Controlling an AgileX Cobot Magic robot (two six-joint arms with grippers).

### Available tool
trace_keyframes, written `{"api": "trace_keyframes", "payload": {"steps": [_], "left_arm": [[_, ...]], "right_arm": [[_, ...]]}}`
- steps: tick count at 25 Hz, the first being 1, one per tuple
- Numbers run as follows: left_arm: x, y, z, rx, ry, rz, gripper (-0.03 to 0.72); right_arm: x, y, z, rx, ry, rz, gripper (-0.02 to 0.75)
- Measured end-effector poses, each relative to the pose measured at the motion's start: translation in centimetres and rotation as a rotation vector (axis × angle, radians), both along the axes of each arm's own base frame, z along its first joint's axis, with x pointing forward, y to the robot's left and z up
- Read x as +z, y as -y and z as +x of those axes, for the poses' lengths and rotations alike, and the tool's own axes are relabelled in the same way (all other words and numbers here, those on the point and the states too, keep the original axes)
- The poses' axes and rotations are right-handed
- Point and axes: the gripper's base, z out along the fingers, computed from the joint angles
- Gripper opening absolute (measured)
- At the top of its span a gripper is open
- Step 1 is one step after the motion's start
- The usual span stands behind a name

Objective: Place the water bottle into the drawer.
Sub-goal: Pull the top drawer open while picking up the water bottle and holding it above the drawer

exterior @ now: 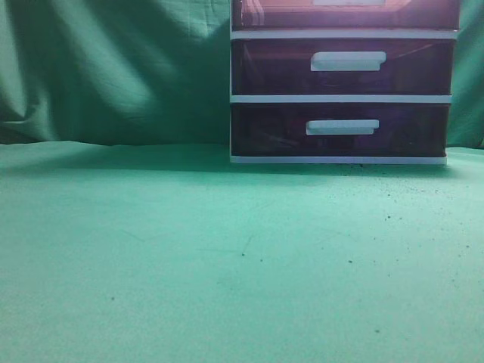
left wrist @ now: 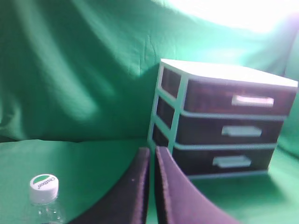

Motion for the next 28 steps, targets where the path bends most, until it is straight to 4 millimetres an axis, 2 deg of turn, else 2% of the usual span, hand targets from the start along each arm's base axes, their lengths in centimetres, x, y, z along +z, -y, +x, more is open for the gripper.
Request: {"api": "trace_keyframes", "payload": {"steps": [3,5,8,11,13,18,25,28], "left_arm": [[-1.0,0.0,1.2,0.036,-0.123,0.108,0.0],[-1.9,-0.3,2.1,0.094,-0.274,0.16,0.091],[-2.3,-0.6,3.2,0.155,-0.419,0.231,0.276],[-2.2,-0.5,4.4,0.179,-0.471,0.234,0.561],[-2.5,-0.6,5.2,0.214,-0.502,0.22,0.647],[-3.7,-0.9,7.1,0.323,-0.571,0.204,0.644],[-6.2,-0.2,10.3,0.349,-0.641,0.233,0.644],[-6.7,0.0,11.9,0.378,-0.656,0.218,0.644]], "right_arm": [[0.0,0.0,0.0,0.0,0.0,0.0,0.0],[0.0,0.0,0.0,0.0,0.0,0.0,0.0],[0.0,0.0,0.0,0.0,0.0,0.0,0.0],[0.0,0.0,0.0,0.0,0.0,0.0,0.0],[0.0,0.0,0.0,0.0,0.0,0.0,0.0],[0.0,0.0,0.0,0.0,0.0,0.0,0.0],[0.0,0.0,0.0,0.0,0.0,0.0,0.0],[0.0,0.0,0.0,0.0,0.0,0.0,0.0]]}}
